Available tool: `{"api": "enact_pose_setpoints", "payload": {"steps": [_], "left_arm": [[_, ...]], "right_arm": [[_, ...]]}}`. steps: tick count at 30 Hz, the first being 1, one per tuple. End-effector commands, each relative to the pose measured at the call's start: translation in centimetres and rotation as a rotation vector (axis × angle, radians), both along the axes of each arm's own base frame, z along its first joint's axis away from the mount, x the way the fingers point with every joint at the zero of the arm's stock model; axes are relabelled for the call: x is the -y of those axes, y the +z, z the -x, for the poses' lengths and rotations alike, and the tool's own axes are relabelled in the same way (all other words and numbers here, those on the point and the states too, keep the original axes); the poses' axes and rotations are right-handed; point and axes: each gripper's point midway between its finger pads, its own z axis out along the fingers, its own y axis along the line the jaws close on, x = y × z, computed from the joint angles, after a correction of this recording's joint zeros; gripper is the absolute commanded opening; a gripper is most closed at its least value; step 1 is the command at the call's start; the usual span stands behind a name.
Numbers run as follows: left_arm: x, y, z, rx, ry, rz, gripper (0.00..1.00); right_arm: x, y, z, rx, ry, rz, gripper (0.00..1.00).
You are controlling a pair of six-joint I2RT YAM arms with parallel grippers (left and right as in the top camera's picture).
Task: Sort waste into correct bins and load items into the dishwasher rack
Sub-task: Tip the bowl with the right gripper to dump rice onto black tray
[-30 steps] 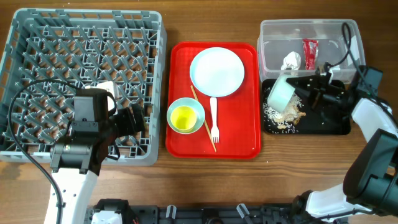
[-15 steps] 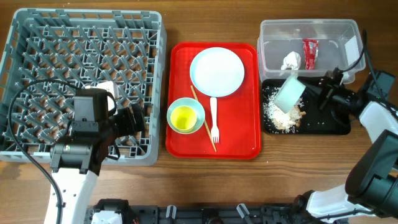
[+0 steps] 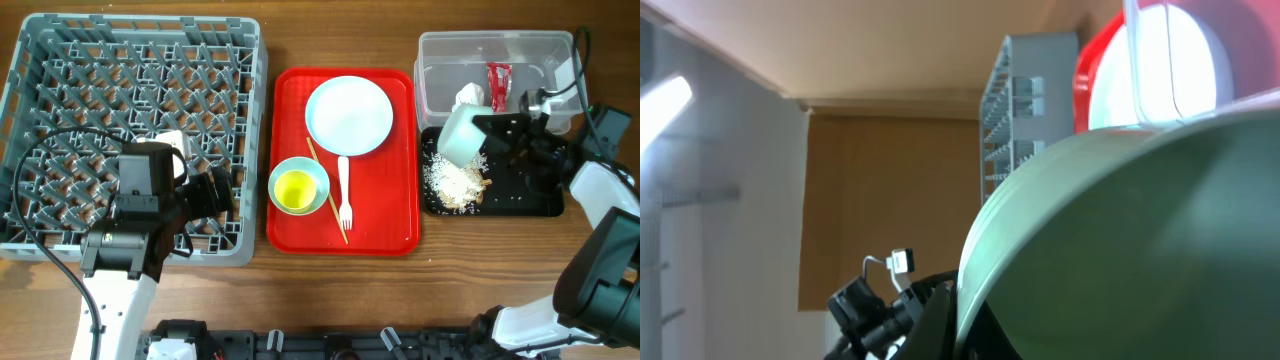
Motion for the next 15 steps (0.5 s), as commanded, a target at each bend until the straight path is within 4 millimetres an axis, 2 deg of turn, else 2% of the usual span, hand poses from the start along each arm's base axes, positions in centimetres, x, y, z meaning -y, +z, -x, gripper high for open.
{"api": "enact_pose_setpoints", "payload": {"steps": [1,3,5,8,10,12,13,15], "left_arm": [[0.1,0.9,-0.4,0.023,0.000,0.006,1.00],[0.1,0.9,-0.4,0.024,0.000,0.006,1.00],[0.1,0.9,-0.4,0.023,0.000,0.006,1.00],[0.1,0.9,-0.4,0.024,0.000,0.006,1.00],[0.2,1.1,-0.6,0.033,0.000,0.007,1.00],[0.2,1.1,-0.6,0.035,0.000,0.007,1.00],[0.2,1.1,-0.6,0.034,0.000,0.007,1.00],[0.2,1.1,-0.6,0.035,0.000,0.007,1.00]], "right_arm": [[-1.2,-1.9,-0.6,-0.178,-0.036,0.038,0.05],[-2.6,-2.1,-0.8,-0.205,-0.061,0.140,0.05],[-3.5,-1.4,-0.9,-0.177,-0.103,0.281,0.05],[-7.5,4.1,-1.3,0.092,-0.127,0.576,0.05],[-11.6,7.0,-1.1,0.197,-0.092,0.764,0.05],[-13.1,8.0,-1.2,0.227,-0.069,0.888,0.05],[-13.7,8.4,-1.6,0.232,-0.055,1.008,0.05],[-15.2,7.5,-2.7,0.238,0.019,1.118,0.04]]}}
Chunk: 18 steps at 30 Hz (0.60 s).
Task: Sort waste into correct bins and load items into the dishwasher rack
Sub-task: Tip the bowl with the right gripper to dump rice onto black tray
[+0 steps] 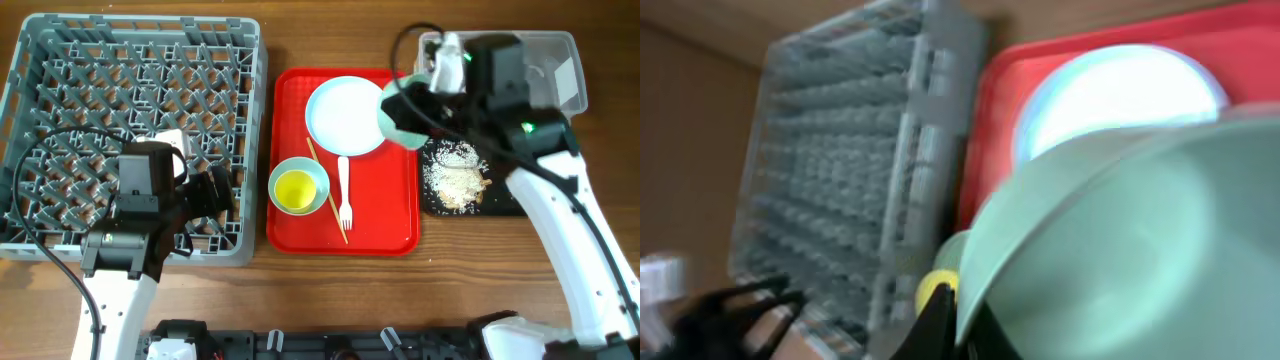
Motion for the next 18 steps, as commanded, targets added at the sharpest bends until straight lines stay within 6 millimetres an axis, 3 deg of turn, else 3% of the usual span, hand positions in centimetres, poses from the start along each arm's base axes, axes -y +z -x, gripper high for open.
{"api": "enact_pose_setpoints", "payload": {"steps": [1,2,4,8,9,11,13,16,18], "left_arm": [[0.1,0.9,-0.4,0.025,0.000,0.006,1.00],[0.1,0.9,-0.4,0.025,0.000,0.006,1.00],[0.1,0.9,-0.4,0.025,0.000,0.006,1.00],[0.1,0.9,-0.4,0.025,0.000,0.006,1.00],[0.1,0.9,-0.4,0.024,0.000,0.006,1.00],[0.1,0.9,-0.4,0.024,0.000,0.006,1.00],[0.1,0.9,-0.4,0.024,0.000,0.006,1.00],[0.1,0.9,-0.4,0.024,0.000,0.006,1.00],[0.1,0.9,-0.4,0.025,0.000,0.006,1.00]], "right_arm": [[-0.4,-2.0,-3.6,0.063,0.033,0.255,0.05],[-1.6,-3.9,-4.7,0.051,0.074,0.281,0.05],[-3.7,-10.4,-6.1,-0.037,0.138,0.331,0.05],[-6.8,-19.4,-5.8,-0.158,0.209,0.422,0.05],[-6.8,-20.5,-5.8,-0.171,0.194,0.451,0.05],[-7.3,-21.0,-5.3,-0.181,0.201,0.463,0.09],[-7.4,-20.3,-4.7,-0.186,0.209,0.465,0.24],[-7.0,-14.4,-3.6,-0.170,0.210,0.446,0.34],[-8.0,-10.4,-1.3,-0.163,0.268,0.344,0.37]]}}
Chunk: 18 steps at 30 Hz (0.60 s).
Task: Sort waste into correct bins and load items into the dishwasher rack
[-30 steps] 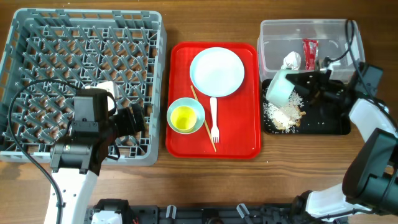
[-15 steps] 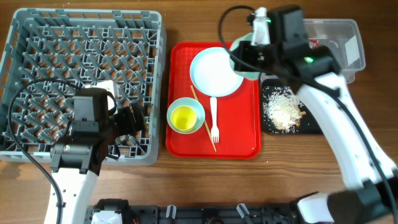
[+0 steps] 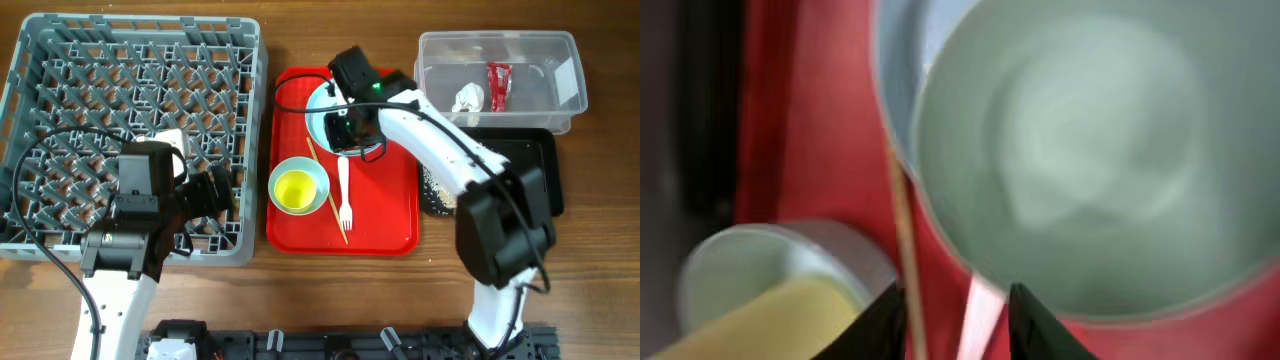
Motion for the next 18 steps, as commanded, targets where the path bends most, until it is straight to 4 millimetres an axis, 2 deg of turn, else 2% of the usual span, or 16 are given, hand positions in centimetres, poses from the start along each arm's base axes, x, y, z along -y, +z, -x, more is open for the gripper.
{"api": "enact_pose_setpoints", "payload": {"steps": [1,3,5,8,11,12,13,14,15,16,18], "left_arm": [[0.1,0.9,-0.4,0.023,0.000,0.006,1.00],[0.1,0.9,-0.4,0.023,0.000,0.006,1.00],[0.1,0.9,-0.4,0.023,0.000,0.006,1.00],[0.1,0.9,-0.4,0.022,0.000,0.006,1.00],[0.1,0.9,-0.4,0.022,0.000,0.006,1.00],[0.1,0.9,-0.4,0.022,0.000,0.006,1.00],[0.1,0.9,-0.4,0.022,0.000,0.006,1.00],[0.2,0.9,-0.4,0.022,0.000,0.006,1.00],[0.2,0.9,-0.4,0.022,0.000,0.006,1.00],[0.1,0.9,-0.4,0.022,0.000,0.006,1.00],[0.2,0.9,-0.4,0.022,0.000,0.006,1.00]], "right_arm": [[-2.0,8.9,2.0,0.065,0.054,-0.180,0.42],[-2.5,8.2,4.4,-0.009,0.085,-0.156,0.47],[-3.6,6.4,6.5,-0.055,0.118,-0.133,0.50],[-3.4,2.4,7.8,-0.062,0.050,-0.031,0.54],[-3.6,-0.8,8.3,-0.065,0.025,-0.056,0.54],[-4.1,-1.4,8.5,-0.068,0.035,-0.085,0.51],[-4.3,-1.7,8.6,-0.069,0.037,-0.102,0.43],[-4.3,-1.9,8.6,-0.069,0.031,-0.104,0.24],[-4.3,-1.9,8.6,-0.075,0.011,-0.106,0.13],[-4.3,-1.9,8.6,-0.077,-0.001,-0.108,0.06],[-4.3,-1.8,8.4,-0.079,-0.036,-0.111,0.04]]}}
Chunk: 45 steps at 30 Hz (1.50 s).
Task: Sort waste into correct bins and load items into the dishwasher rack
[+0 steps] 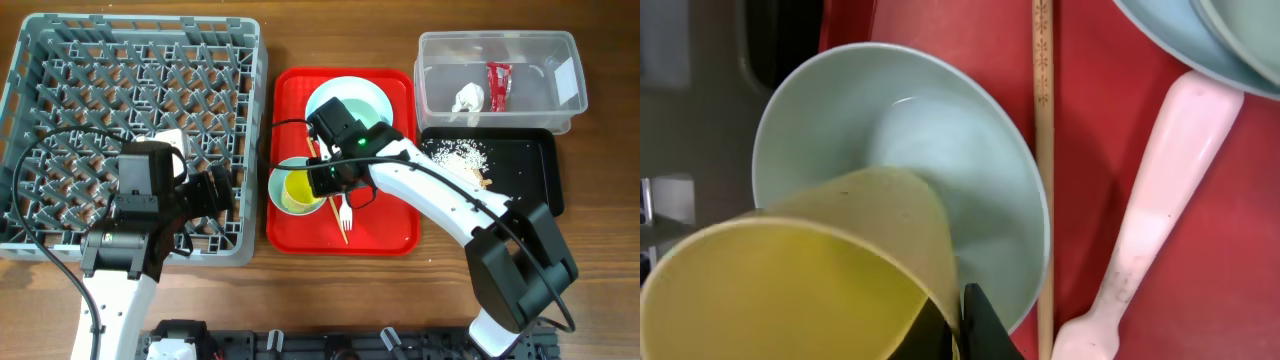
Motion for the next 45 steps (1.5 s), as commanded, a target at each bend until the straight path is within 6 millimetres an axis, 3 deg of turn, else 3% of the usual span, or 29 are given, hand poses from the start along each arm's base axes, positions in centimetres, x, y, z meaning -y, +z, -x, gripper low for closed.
{"api": "enact_pose_setpoints", "payload": {"steps": [1,3,4,7,9,13,16,19,24,27,31,40,45], "left_arm": [[0.2,0.9,-0.4,0.022,0.000,0.006,1.00],[0.6,1.1,-0.6,0.032,-0.015,0.027,1.00],[1.3,1.3,-0.7,0.042,-0.039,0.059,1.00],[5.4,3.4,-1.5,0.117,-0.198,0.249,1.00],[9.8,6.2,-2.1,0.197,-0.409,0.458,1.00],[14.6,10.2,-2.7,0.295,-0.739,0.760,1.00],[15.6,12.1,-3.8,0.343,-0.840,0.871,1.00],[16.2,13.9,-3.4,0.388,-0.961,0.925,1.00],[16.5,16.7,-3.1,0.484,-1.021,0.925,1.00],[17.8,18.2,-1.7,0.507,-1.097,0.943,1.00],[19.0,18.6,-0.7,0.517,-1.151,0.950,1.00],[19.5,19.5,-0.8,0.580,-1.150,0.938,0.66],[19.4,19.5,-0.8,0.580,-1.150,0.938,0.65]], "right_arm": [[-0.1,0.0,-0.1,-0.024,-0.051,-0.009,0.04],[-0.2,1.4,-0.7,-0.001,-0.056,-0.031,0.04],[0.0,3.3,-1.4,0.034,-0.068,-0.058,0.04],[1.6,11.7,-3.9,0.180,-0.127,-0.229,0.04],[3.9,17.0,-4.9,0.248,-0.163,-0.386,0.04],[6.1,21.8,-4.0,0.108,-0.104,-0.727,0.04],[6.0,24.0,-2.8,0.057,-0.021,-0.867,0.04],[5.3,25.6,-1.4,-0.001,0.048,-0.965,0.04],[5.0,27.4,0.2,-0.071,0.126,-1.063,0.04],[4.9,27.4,0.2,-0.083,0.116,-1.062,0.04],[4.9,27.4,0.2,-0.084,0.114,-1.060,0.04],[4.5,27.3,0.4,-0.090,0.124,-1.056,0.04],[4.0,27.1,0.6,-0.090,0.124,-1.042,0.04]]}}
